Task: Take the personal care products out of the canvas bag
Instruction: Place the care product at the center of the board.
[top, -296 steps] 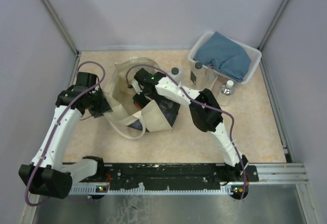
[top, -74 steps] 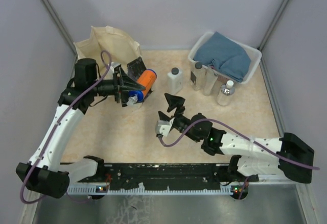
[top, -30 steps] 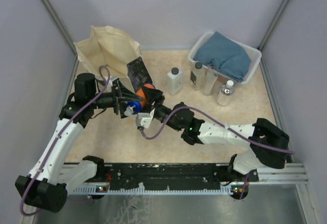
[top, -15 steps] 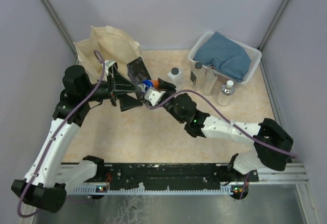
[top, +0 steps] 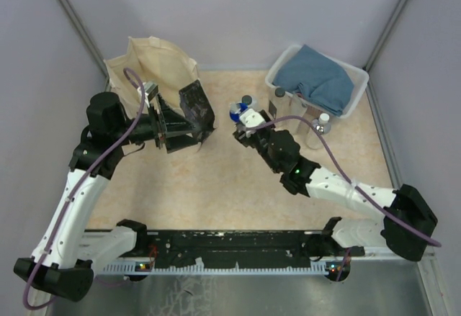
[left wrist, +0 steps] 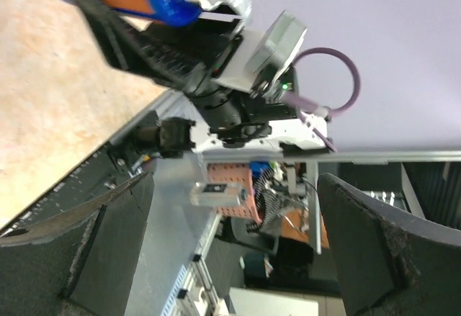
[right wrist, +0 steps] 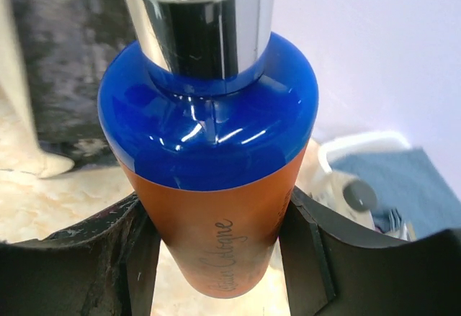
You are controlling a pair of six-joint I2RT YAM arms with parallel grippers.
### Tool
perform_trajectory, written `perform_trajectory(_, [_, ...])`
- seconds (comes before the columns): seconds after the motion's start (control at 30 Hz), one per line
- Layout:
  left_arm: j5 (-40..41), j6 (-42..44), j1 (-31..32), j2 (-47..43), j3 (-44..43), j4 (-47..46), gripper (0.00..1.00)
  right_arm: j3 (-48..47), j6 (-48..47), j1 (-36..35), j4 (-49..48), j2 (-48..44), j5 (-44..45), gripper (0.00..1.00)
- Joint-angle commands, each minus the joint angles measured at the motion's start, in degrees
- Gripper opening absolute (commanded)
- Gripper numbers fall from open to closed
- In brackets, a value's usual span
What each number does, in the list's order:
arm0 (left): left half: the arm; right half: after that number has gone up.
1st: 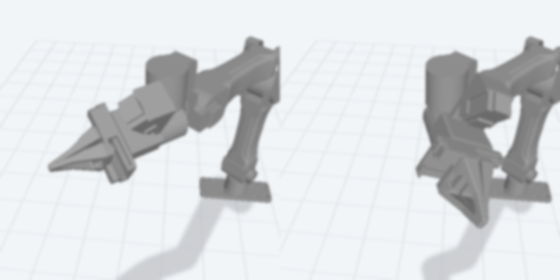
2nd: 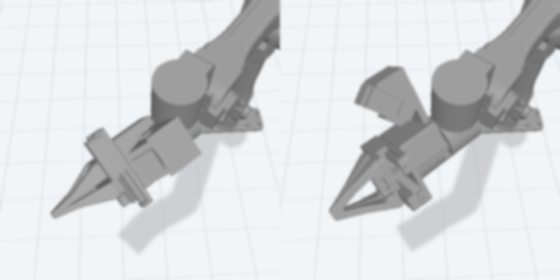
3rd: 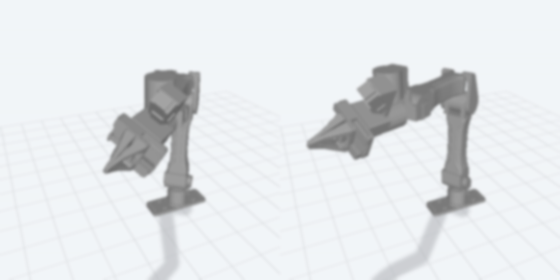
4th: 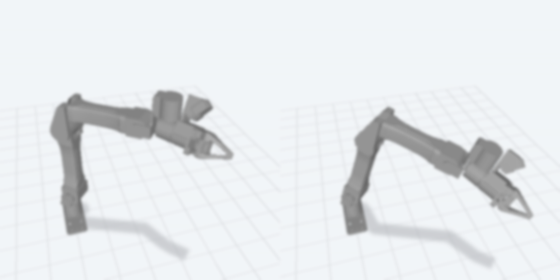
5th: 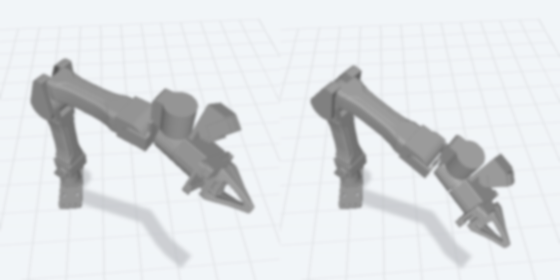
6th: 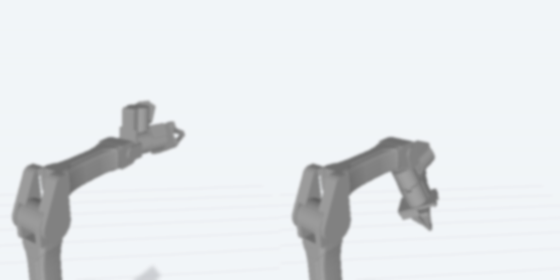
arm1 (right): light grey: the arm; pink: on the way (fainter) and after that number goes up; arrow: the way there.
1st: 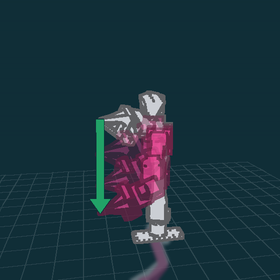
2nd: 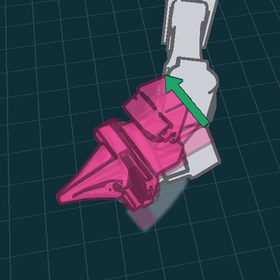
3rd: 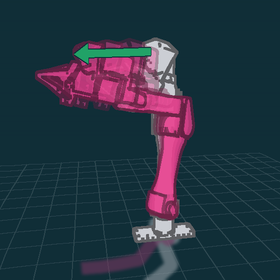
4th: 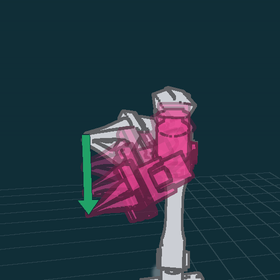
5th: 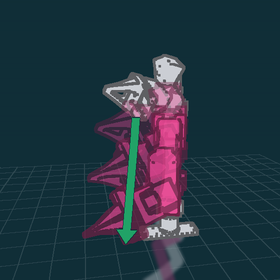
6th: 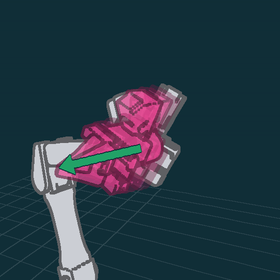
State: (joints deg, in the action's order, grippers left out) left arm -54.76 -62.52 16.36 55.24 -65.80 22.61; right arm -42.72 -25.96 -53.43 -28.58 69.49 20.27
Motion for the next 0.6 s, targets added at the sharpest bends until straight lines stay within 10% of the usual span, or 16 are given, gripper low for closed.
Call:
perform_trajectory(0.0, [7.42, 8.34, 0.16, -0.57, -1.12, 5.69, 1.00, 1.67, 12.29, 6.88, -2.45, -4.52, -0.06, 0.00])
perform_trajectory(0.57, [19.30, 17.17, 0.16, -4.51, -1.42, 14.42, 0.99, 12.82, 26.59, 23.19, -35.66, 13.60, -14.52, 0.00])
